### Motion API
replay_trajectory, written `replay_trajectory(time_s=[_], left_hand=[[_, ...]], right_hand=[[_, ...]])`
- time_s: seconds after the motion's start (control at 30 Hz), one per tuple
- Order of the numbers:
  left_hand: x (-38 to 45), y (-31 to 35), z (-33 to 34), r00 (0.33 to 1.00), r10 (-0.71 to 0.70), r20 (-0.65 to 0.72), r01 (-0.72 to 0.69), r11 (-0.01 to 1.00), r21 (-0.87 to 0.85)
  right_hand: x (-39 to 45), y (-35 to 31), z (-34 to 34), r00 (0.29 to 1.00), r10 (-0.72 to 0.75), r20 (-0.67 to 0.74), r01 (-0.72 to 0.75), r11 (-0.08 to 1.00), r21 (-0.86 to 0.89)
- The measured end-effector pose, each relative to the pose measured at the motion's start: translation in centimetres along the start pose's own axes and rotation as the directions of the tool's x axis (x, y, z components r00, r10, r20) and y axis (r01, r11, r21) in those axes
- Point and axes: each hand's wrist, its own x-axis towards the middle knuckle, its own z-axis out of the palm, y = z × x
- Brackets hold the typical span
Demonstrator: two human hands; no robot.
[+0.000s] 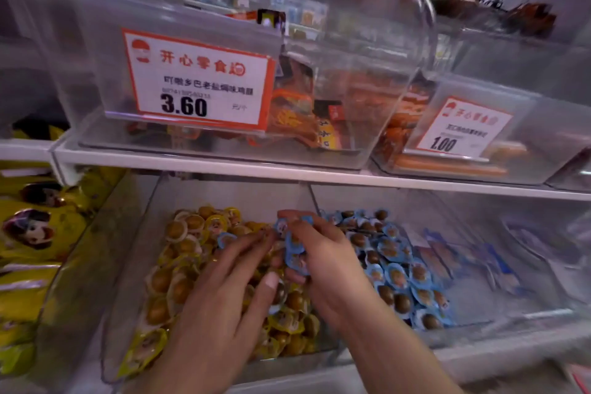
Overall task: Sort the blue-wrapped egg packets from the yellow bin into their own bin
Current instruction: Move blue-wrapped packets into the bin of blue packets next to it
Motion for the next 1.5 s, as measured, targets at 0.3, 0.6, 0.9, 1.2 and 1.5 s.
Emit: replay_trajectory(time_s=[0.3, 0.6, 0.9, 1.2, 1.5], left_hand=[[0.8, 0.5, 0.8, 0.981, -0.092, 0.17, 0.047, 0.966, 0.255], [1.7, 0.0, 3.0, 0.95, -0.193, 0.247, 0.055, 0.879, 0.474], [2.3, -0.6, 0.1, 0.88, -0.391, -0.269, 0.354, 0.918, -0.178], [1.2, -1.2, -3.8, 0.737, -0.659, -0.149, 0.387, 0.592, -0.707], [0.8, -2.0, -4.2, 0.761, -0.648, 0.028, 0.444, 0.49, -0.75]], right_hand=[[0.2, -3.1, -9.2, 0.925, -0.236, -0.298, 0.114, 0.92, -0.374], [1.4, -0.4, -9.0, 0.914, -0.402, -0.054, 0.229, 0.622, -0.749], [0.7, 0.9, -0.3, 0.818, -0.437, 0.374, 0.534, 0.335, -0.777], [7.8, 6.1, 4.2, 0.961, 0.064, 0.27, 0.259, 0.14, -0.956], [8.8, 7.4, 4.8, 0.979, -0.022, 0.201, 0.199, -0.046, -0.979]])
